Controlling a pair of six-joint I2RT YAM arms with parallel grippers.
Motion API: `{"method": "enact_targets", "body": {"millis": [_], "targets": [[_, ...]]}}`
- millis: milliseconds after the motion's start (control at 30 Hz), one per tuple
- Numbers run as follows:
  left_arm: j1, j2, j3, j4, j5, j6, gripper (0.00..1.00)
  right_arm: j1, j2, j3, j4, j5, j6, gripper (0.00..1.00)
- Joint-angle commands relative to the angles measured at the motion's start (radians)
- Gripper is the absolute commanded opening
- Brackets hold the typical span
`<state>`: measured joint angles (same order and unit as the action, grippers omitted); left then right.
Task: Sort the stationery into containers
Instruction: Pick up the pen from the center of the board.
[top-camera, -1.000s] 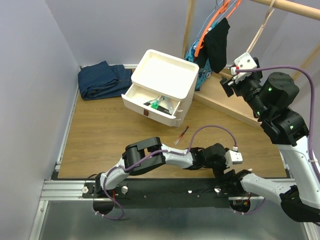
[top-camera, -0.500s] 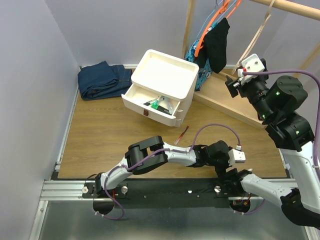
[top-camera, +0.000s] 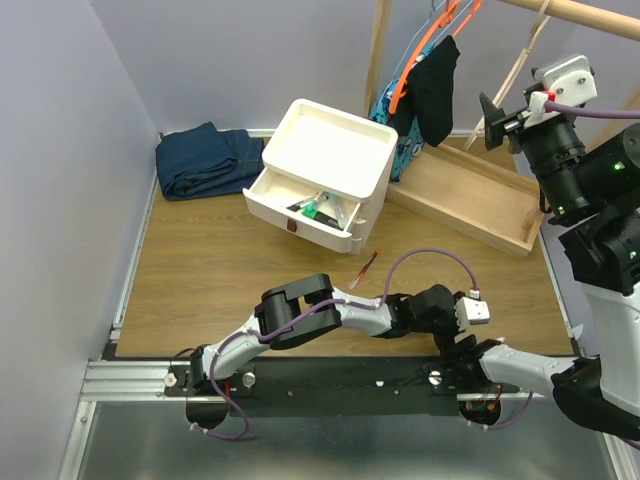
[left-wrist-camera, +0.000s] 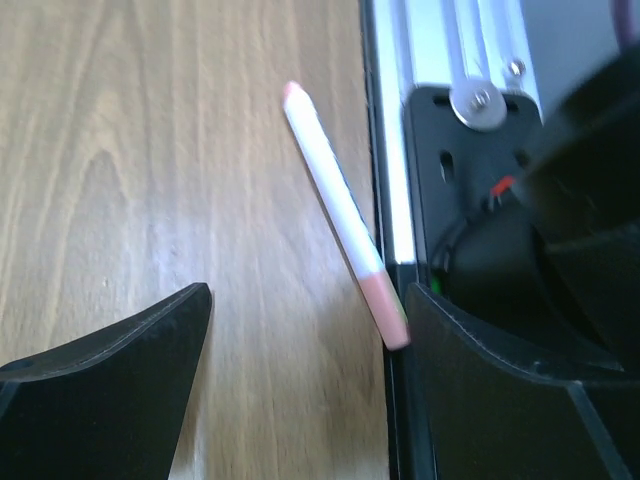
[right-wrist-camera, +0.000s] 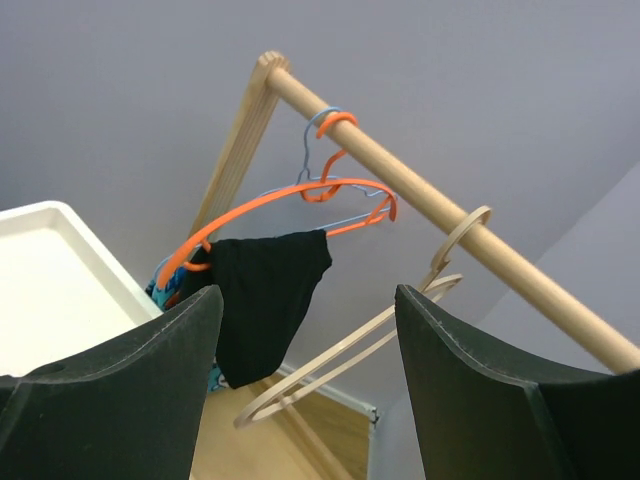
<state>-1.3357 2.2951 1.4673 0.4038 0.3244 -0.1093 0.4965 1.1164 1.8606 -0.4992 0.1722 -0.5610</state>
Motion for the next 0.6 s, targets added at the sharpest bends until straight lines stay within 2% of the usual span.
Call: {"method": "enact_targets", "body": {"millis": [0,133,567], "targets": [[-0.048,0.106,-0.055,-0.019,-0.150,-0.089,0.89,0.008,0.017,0.054,-0.006,0.036,-0.033,0.77],[-0.045,0.104,-0.096,-0.002,-0.176,-0.082,0.89,0.010,0.007,0.028,0.017,0.039,-0.053,0.77],[-0.033,0.049,-0.216,0.032,-0.134,-0.075,0.89,0.008,-0.012,-0.009,0.039,0.043,-0.068,0.77]]}}
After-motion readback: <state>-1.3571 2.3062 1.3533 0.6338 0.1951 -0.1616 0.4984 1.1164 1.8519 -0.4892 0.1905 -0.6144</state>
